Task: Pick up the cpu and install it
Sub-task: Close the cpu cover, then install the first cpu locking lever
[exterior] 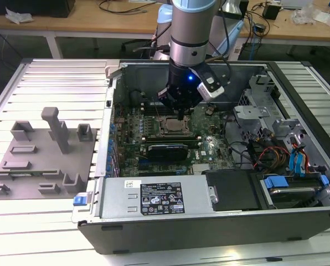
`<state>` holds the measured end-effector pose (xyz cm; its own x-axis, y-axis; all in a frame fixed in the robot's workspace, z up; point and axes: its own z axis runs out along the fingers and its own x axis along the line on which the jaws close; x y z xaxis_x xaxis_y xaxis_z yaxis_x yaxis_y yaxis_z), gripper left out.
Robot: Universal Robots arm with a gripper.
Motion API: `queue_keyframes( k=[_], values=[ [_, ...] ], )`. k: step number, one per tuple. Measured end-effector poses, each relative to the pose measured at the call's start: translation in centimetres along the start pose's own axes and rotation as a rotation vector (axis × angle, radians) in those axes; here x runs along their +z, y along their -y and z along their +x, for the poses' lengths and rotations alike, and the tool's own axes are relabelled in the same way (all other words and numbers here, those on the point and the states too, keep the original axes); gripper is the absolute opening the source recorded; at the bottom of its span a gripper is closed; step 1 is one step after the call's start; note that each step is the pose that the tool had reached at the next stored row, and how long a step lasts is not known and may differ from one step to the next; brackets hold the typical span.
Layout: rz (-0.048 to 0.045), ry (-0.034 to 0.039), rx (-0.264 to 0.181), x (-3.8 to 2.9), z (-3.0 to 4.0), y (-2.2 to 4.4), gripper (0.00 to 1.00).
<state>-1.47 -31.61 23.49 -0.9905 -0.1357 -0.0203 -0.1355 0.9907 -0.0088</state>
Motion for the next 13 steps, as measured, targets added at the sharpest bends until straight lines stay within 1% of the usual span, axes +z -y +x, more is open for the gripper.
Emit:
queue_keyframes(
  k=[1, 3, 13],
  values=[
    [0.0000, 0.0000, 0.000, -0.35, -0.01, 0.00, 0.11],
    [0.0000, 0.0000, 0.000, -0.58, -0.01, 0.00, 0.11],
    [0.0000, 0.0000, 0.001, -0.61, -0.01, 0.00, 0.11]
  ],
)
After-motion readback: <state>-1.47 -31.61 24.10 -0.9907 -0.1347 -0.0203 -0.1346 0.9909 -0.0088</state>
